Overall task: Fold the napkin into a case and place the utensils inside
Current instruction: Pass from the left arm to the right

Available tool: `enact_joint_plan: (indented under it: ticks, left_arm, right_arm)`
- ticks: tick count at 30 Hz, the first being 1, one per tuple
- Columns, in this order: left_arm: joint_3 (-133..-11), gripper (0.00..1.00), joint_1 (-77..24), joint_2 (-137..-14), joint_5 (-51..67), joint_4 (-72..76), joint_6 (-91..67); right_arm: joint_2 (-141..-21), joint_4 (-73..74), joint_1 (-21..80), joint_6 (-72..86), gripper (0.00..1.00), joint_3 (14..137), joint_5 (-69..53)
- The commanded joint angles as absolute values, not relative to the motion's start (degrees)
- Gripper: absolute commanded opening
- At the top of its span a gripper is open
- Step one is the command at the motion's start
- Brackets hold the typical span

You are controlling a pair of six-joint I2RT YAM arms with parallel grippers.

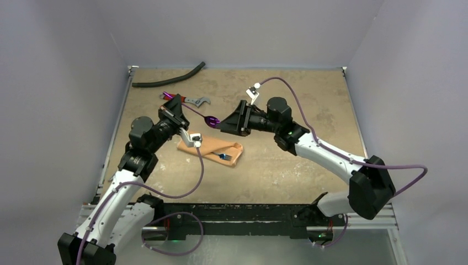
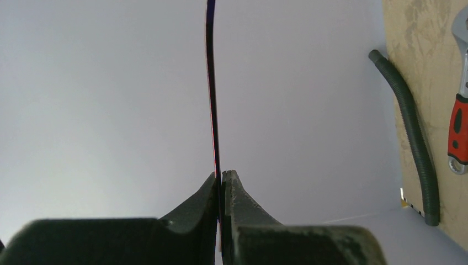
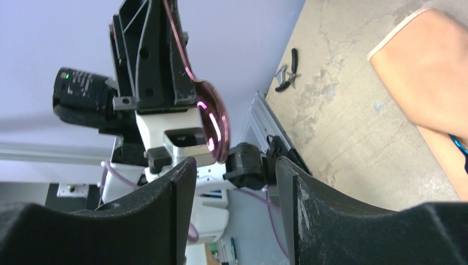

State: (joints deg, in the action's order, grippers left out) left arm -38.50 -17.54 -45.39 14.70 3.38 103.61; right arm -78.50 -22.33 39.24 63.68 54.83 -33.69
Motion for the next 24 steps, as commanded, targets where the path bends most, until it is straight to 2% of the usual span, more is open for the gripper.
enact_joint_plan:
  ticks: [1,7,11,15,18,19,21,22,23,24]
  left_arm:
    - [-37.8,0.0,-17.7,-44.3,12.2,8.0,100.6]
    - [-37.2,0.0,-17.7,-44.4,11.6,8.3,100.9]
    - [-37.0,0.0,-17.8,-44.4,10.9,8.0,101.0]
    - [-37.2,0.0,-17.9,-45.1,9.7,7.4,100.9]
    - [-37.0,0.0,-17.8,-45.1,9.5,7.1,100.6]
    - [-37.0,0.0,-17.9,-45.3,9.3,6.8,100.6]
    - [-37.5,0.0,-18.0,-45.7,8.7,4.4,99.9]
    - [-38.4,0.14,-18.1,-46.0,8.3,1.6,99.2]
    - [-39.5,0.34,-18.2,-46.6,7.9,-2.7,97.5]
    - [-40.8,0.48,-18.3,-47.4,7.1,-6.1,94.7]
  right_arm:
    - [-79.4,-28.6,40.0,67.3,0.57,55.7,-29.7]
    - [-81.7,-35.7,40.3,72.3,0.47,55.7,-29.7]
    - [-83.4,-39.8,40.4,75.3,0.31,55.6,-29.7]
    - [-84.6,-39.5,41.0,75.4,0.23,56.7,-30.0]
    - [-84.6,-39.2,41.0,75.0,0.03,56.7,-29.2]
    - [-84.5,-38.7,41.0,74.6,0.0,56.8,-28.7]
    - [-84.0,-37.1,41.0,73.5,0.0,56.7,-28.0]
    - [-83.7,-35.8,41.0,73.1,0.0,56.8,-28.3]
    - [-83.4,-34.4,40.7,72.6,0.0,56.9,-27.8]
    - [-82.9,-32.3,40.1,70.6,0.0,57.4,-27.2]
